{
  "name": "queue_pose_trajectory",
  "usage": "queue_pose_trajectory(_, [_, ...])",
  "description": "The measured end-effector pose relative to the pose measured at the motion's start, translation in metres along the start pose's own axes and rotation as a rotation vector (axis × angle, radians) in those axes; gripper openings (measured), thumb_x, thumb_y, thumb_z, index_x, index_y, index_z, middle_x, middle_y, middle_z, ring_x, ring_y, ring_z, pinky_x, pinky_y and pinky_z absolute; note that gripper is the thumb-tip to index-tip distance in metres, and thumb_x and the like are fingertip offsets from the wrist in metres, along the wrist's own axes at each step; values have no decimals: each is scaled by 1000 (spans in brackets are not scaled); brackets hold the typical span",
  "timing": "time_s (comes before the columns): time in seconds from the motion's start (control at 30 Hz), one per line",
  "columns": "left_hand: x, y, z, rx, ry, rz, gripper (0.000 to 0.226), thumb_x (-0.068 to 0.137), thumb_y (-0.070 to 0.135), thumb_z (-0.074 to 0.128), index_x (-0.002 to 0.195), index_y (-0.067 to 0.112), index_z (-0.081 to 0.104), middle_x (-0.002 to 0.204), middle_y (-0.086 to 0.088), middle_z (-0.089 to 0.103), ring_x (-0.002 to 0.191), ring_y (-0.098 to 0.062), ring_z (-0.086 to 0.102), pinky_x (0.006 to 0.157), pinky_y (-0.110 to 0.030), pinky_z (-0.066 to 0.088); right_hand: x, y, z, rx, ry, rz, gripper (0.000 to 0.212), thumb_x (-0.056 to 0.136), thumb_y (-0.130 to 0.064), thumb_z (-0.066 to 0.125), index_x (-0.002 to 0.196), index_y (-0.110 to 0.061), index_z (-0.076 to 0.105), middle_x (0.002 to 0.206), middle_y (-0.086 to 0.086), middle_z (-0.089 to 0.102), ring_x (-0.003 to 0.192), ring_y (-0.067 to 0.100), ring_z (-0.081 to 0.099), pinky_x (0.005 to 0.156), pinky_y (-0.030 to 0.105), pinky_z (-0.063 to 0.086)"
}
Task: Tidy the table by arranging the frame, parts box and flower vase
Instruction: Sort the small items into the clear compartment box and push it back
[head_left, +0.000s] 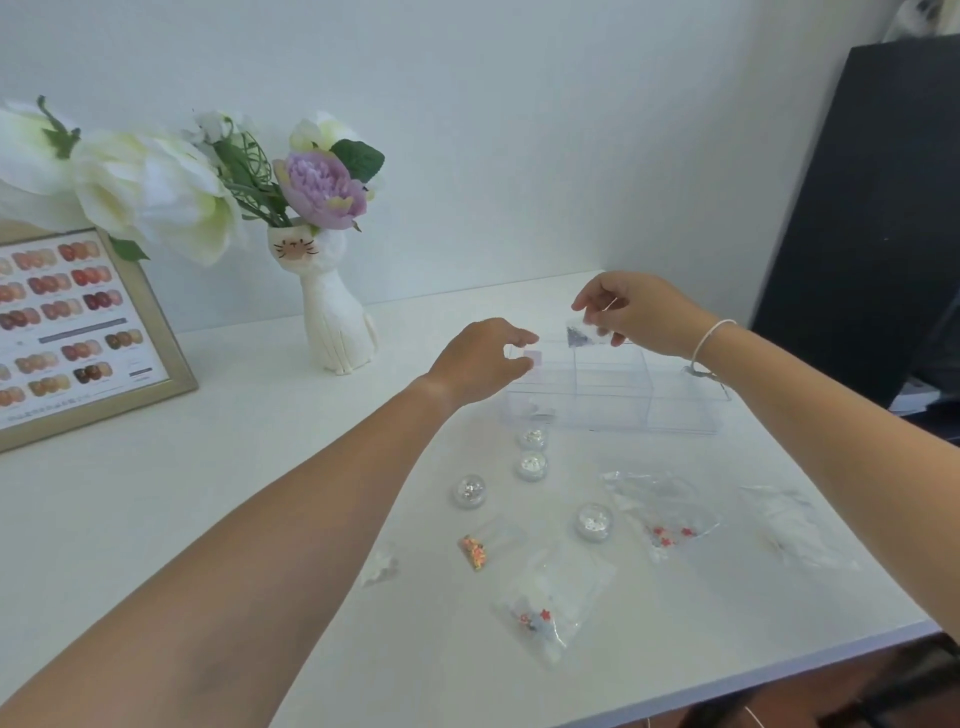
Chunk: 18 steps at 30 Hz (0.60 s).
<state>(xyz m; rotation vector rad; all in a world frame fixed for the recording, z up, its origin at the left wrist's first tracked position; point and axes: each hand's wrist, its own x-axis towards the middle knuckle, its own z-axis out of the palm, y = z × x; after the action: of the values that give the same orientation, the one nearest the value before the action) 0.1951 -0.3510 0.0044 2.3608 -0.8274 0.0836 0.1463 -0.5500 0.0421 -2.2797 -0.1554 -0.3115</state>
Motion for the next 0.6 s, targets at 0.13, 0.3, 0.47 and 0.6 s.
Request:
queue_pose_trajectory(0.13, [-10,-6,-10,25,53,32,31,88,24,57,118,24,60,110,5,55,77,-5,45,72,-16,32,6,-2,11,-26,-12,-13,32,80,3,47,73,-26,58,72,-5,57,60,8,57,46,7,44])
queue_pose_trajectory(0.3, [-40,-20,-28,3,68,37,24,86,24,58,110,29,64,105,8,59,83,-15,55,69,-15,38,10,-9,23,-168,-141,-37,25,82,-3,50,80,-25,60,74,-12,57,65,6,54,51,7,40])
queue_pose_trajectory(0.47, [-83,-32,-44,-63,-14,-20,20,85,28,61,96,45,61,101,16,61,83,-7,57,71,-7,43,14,-13,37,-331,-243,-23,20,85,-5,49,87,-22,61,75,-13,57,76,13,52,64,21,42])
queue_pose_trajectory(0.6, [-117,-39,-51,-99,-97,-67,20,84,31,62,91,49,61,101,19,63,80,1,57,69,-5,42,13,-15,45,-374,-257,-28,21,85,-4,49,87,-21,61,82,-7,64,82,15,53,65,19,41])
